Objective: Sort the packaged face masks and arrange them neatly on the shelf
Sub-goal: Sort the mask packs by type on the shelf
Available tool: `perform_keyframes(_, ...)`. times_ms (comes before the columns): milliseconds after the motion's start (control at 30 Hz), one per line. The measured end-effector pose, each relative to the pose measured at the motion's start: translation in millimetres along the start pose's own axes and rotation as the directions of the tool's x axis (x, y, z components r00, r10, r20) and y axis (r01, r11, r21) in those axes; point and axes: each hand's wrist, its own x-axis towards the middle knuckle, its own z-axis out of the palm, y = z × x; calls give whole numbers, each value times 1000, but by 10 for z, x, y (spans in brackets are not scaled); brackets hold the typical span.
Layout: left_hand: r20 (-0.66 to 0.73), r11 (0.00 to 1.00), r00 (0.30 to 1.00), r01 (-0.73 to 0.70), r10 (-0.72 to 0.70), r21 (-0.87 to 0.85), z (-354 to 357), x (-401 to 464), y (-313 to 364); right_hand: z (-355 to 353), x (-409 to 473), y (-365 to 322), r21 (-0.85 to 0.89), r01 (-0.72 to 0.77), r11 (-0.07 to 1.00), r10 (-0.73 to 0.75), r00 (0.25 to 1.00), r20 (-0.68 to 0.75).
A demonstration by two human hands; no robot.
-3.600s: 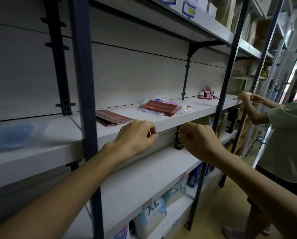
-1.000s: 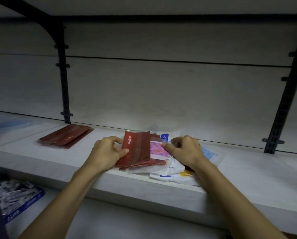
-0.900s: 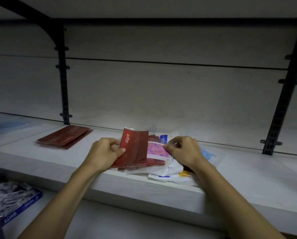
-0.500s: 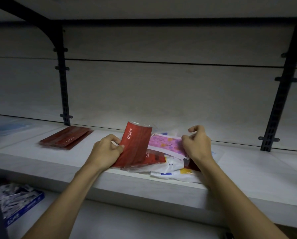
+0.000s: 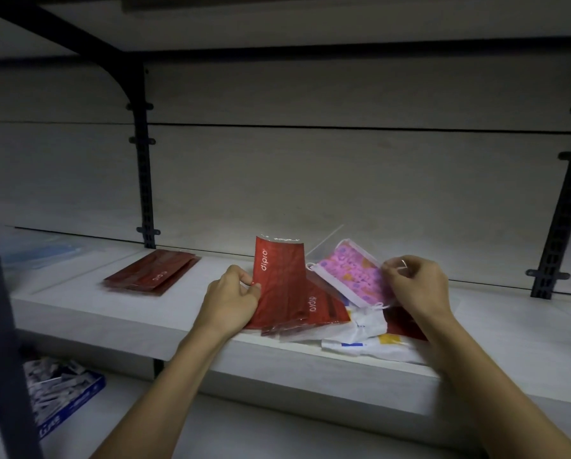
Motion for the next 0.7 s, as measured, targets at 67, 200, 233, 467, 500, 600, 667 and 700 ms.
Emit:
perform_keyframes(67, 16, 1000, 1000, -11, 11, -3, -4, -6, 9, -12, -34, -22, -8, 38, 999, -38, 999, -11)
perform_keyframes(200, 29, 999, 999, -39, 40, -24, -12, -16, 13, -30, -75, -84, 42, 66, 997, -64, 997, -52)
perform_keyframes(233, 21, 998, 999, -47, 47, -38, -15, -17, 14, -37, -84, -91, 63, 59, 996, -56, 997, -56)
perform_keyframes(467, -68, 911, 998, -28, 0, -411, -190, -106, 102, -234, -174, -260, 328, 2, 945, 11, 999, -36)
perform_keyframes(500, -86, 904, 996, -35, -2, -426, -241, -137, 115, -272, -197, -316, 360, 9, 933, 3, 999, -35)
perform_keyframes(600, -132, 875, 991, -37, -31, -483, -388, -219, 141, -310, -231, -465, 396, 44, 917, -36, 999, -27)
perform_keyframes(667, -171, 871, 984, -35, -56, -490, -486, -305, 171, -334, -262, -578, 419, 80, 905, -78, 997, -22)
perform_keyframes(700, -192, 875, 979, -36, -66, -483, -530, -347, 181, -341, -284, -629, 439, 91, 894, -97, 995, -10)
